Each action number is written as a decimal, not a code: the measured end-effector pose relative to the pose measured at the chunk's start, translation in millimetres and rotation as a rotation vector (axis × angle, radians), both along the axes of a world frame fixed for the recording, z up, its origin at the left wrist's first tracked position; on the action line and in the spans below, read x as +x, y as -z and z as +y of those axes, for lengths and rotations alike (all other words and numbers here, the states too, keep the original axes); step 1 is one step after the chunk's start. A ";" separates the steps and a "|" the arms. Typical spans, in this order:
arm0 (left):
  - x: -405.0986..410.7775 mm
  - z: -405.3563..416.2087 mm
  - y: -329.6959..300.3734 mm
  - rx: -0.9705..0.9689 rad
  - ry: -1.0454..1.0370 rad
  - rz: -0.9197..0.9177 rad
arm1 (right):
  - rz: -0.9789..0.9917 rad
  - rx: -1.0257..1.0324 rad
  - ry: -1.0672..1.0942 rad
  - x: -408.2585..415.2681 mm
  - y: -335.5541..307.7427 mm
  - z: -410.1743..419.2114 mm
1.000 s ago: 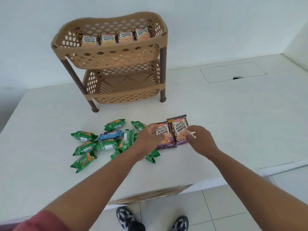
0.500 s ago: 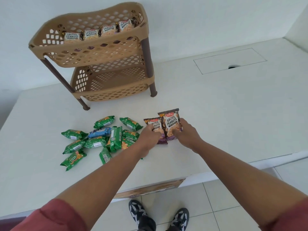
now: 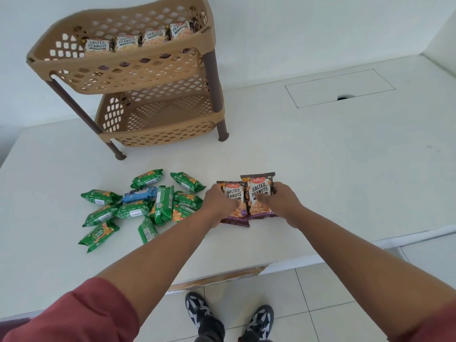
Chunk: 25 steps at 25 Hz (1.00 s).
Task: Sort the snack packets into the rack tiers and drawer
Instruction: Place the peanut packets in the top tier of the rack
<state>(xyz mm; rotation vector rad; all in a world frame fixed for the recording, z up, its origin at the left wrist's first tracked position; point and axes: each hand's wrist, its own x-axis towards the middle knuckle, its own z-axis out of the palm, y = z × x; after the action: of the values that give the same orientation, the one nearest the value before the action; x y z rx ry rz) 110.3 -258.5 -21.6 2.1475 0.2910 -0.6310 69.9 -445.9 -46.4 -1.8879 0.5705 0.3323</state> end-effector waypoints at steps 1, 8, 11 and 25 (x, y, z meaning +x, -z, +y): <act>0.0 -0.9 0.2 0.021 0.024 -0.008 | -0.009 0.007 0.011 -1.1 1.2 0.1; -0.4 -1.6 2.9 0.006 0.154 -0.053 | -0.088 0.006 0.093 -10.1 5.2 -2.6; -1.5 -1.1 3.5 -0.109 0.112 0.022 | -0.108 0.048 0.130 -13.2 4.3 -3.5; 8.5 52.6 -39.1 -0.440 -0.007 0.023 | -0.244 0.332 0.172 -2.6 -29.3 21.8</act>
<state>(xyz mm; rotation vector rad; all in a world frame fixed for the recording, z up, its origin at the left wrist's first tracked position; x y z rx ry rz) 118.8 -205.9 17.6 1.7181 0.1536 -0.6490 67.3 -424.1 -17.2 -1.5206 0.4754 0.0746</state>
